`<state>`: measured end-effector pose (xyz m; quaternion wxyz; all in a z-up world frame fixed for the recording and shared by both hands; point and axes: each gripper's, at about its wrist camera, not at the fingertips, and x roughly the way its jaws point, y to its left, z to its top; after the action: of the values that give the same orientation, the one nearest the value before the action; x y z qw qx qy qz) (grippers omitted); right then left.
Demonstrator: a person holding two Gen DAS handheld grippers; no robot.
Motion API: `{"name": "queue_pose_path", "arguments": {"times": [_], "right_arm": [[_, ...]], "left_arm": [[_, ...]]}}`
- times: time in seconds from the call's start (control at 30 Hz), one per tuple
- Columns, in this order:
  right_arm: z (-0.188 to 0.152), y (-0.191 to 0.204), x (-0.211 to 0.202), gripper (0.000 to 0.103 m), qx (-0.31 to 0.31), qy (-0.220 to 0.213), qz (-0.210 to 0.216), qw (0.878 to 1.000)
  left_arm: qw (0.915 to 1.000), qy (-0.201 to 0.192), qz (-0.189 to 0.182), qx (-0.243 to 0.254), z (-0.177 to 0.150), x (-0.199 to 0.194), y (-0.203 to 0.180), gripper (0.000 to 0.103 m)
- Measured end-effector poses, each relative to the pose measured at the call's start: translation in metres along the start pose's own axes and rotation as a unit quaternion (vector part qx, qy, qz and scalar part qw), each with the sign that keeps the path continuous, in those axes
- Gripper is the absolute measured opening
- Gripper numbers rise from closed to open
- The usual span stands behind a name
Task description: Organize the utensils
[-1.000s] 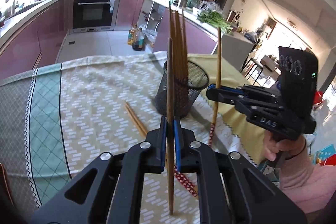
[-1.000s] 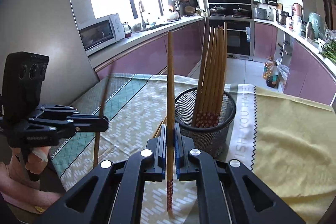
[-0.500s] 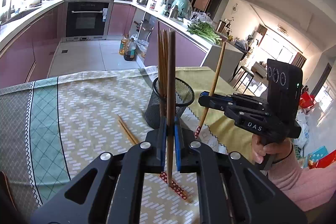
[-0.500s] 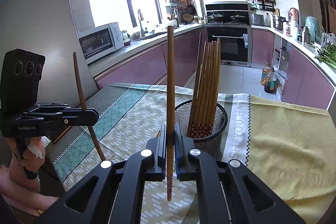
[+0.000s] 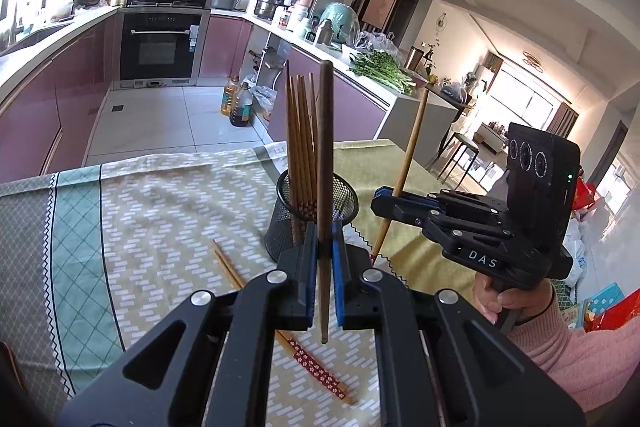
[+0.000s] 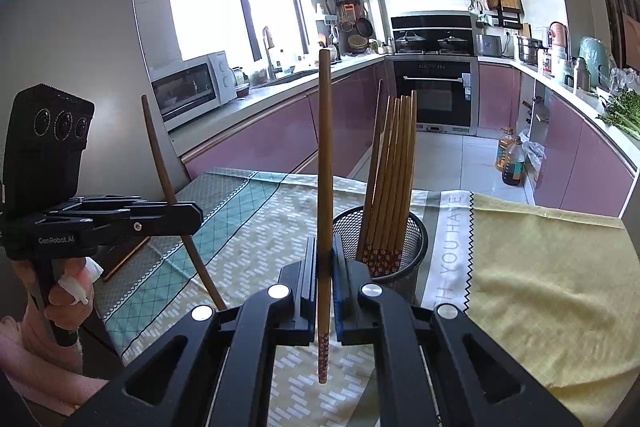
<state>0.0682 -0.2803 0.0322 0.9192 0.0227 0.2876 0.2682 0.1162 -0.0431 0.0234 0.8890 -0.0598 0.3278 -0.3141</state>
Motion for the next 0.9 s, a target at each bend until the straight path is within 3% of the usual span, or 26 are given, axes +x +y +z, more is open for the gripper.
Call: {"name": "queue_pose_path", "arguments": {"times": [0.9], "right_arm": [[0.014, 0.000, -0.004, 0.006, -0.009, -0.017, 0.006, 1.000]], "left_arm": [[0.9995, -0.007, 0.005, 0.031, 0.022, 0.013, -0.019, 0.007]]}}
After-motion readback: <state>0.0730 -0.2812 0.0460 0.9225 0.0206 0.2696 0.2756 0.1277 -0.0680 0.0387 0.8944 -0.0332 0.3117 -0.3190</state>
